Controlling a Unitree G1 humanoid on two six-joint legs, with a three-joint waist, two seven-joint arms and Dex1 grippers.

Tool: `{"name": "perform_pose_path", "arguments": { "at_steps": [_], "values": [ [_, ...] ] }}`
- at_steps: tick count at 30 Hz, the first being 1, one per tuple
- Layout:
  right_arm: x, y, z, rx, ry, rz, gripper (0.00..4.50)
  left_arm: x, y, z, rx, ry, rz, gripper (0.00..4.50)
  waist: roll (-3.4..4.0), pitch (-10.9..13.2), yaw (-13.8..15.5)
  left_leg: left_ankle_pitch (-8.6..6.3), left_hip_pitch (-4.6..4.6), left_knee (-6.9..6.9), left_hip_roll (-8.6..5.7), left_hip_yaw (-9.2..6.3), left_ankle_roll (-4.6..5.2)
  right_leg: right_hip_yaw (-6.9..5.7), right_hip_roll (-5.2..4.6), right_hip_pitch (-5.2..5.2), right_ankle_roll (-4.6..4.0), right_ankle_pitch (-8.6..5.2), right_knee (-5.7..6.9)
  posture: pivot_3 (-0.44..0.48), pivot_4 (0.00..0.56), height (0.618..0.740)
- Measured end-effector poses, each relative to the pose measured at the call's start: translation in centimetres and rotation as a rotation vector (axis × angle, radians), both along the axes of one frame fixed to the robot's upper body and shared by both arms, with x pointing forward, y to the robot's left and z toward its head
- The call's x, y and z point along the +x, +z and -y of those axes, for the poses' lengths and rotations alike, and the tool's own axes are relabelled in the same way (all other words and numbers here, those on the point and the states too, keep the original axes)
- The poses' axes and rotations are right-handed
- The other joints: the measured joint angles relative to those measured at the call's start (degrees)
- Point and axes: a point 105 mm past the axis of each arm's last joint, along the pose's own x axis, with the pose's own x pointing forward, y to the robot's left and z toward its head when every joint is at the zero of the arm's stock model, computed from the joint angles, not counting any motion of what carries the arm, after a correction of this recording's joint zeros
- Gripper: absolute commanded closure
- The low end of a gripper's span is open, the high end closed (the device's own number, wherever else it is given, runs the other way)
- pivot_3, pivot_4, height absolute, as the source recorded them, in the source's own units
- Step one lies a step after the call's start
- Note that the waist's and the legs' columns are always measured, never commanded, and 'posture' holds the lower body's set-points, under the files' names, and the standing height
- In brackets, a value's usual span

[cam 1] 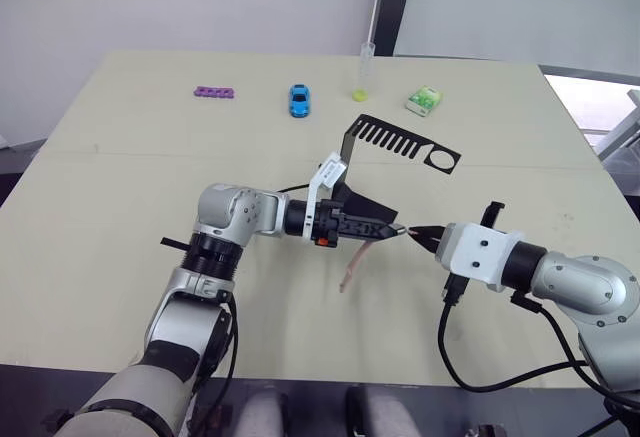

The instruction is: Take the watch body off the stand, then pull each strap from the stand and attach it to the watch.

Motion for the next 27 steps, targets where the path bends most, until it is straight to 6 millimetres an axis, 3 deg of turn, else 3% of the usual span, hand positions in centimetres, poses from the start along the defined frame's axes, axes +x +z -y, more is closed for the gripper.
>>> {"name": "perform_pose_path", "arguments": {
  "at_steps": [27],
  "values": [
    [0.32, 0.11, 0.05, 0.028, -0.025, -0.017, 4.50, 0.07, 0.12, 0.22, -0.009, 0.005, 0.006, 2.92, 0.00, 0.00, 0.01, 0.00, 0.00, 0.00, 0.00, 0.00, 0.00, 0.00, -0.01, 0.00, 0.00, 0.00, 0.00, 0.000, 0.150, 0.740]
  ]
}}
